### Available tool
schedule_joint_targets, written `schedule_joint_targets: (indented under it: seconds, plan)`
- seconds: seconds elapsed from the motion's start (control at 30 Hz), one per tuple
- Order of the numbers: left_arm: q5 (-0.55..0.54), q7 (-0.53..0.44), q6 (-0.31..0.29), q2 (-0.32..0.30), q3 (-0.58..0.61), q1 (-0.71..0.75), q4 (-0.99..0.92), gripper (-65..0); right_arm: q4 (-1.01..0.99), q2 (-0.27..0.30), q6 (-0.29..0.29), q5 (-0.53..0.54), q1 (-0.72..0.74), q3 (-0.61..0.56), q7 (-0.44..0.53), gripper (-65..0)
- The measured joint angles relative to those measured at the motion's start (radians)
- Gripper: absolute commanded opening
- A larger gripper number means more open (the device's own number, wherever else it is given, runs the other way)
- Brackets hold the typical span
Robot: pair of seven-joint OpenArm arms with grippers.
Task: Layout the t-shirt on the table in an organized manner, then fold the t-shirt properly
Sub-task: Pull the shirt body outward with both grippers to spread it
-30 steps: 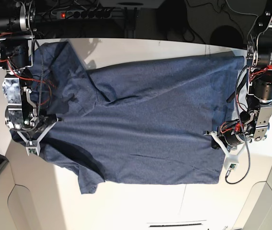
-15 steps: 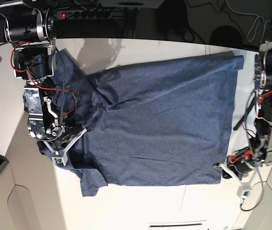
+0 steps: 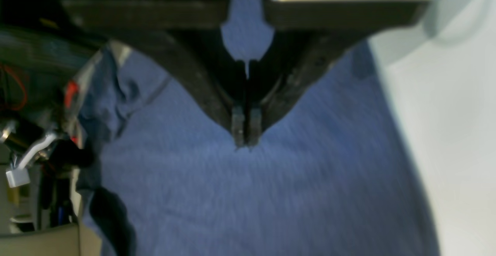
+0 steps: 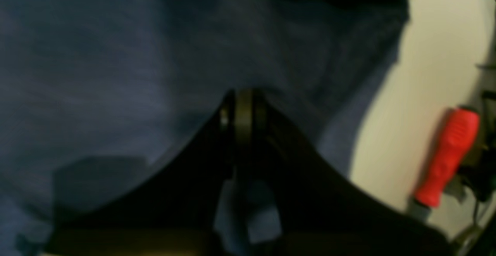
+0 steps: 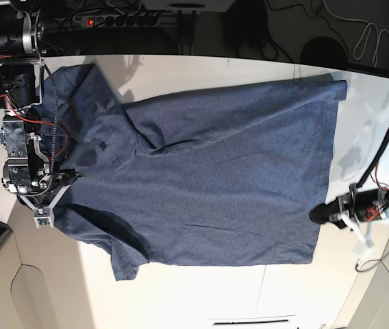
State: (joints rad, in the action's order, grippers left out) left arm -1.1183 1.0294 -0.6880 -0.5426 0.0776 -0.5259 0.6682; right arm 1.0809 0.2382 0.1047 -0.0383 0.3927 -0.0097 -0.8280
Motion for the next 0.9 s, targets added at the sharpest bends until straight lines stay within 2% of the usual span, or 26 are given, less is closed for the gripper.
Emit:
schedule_joint_targets:
  seconds: [0.23, 0.3, 0.5, 0.57, 0.73, 0.8, 0.9]
  plan:
    - [-0.029, -0.005, 0.001, -0.001, 0.0, 0.063, 0.0, -65.0, 0.28, 0.003, 0.0, 0.006, 0.005, -0.001, -0.153, -65.0]
    - [-0.033, -0.005, 0.001, 0.001, 0.0, 0.083, 0.006, -65.0, 0.326, 0.003, 0.0, 0.007, -0.008, -0.001, -0.166, -65.0]
    - [-0.015, 0.0, 0.001, 0.0, 0.0, 0.215, 0.151, -65.0, 0.374, 0.002, 0.008, 0.007, -0.174, -0.001, -0.214, -65.0]
    - [0.044, -0.039, 0.001, 0.003, 0.0, 0.26, 0.23, -65.0, 0.429, 0.0, 0.007, 0.004, -0.241, -0.001, -0.217, -65.0]
    - [0.296, -0.185, 0.001, 0.002, 0.0, 0.342, 0.371, -65.0, 0.573, 0.0, 0.007, -0.01, -0.386, -0.001, -0.209, -65.0]
    - [0.367, -0.225, 0.001, 0.0, 0.001, 0.369, 0.396, -65.0, 0.598, 0.0, 0.007, -0.018, -0.435, -0.001, -0.21, -65.0]
    - [0.428, -0.274, 0.033, 0.003, 0.001, 0.399, 0.409, -65.0, 0.606, 0.0, 0.007, -0.059, -0.466, -0.001, -0.212, -65.0]
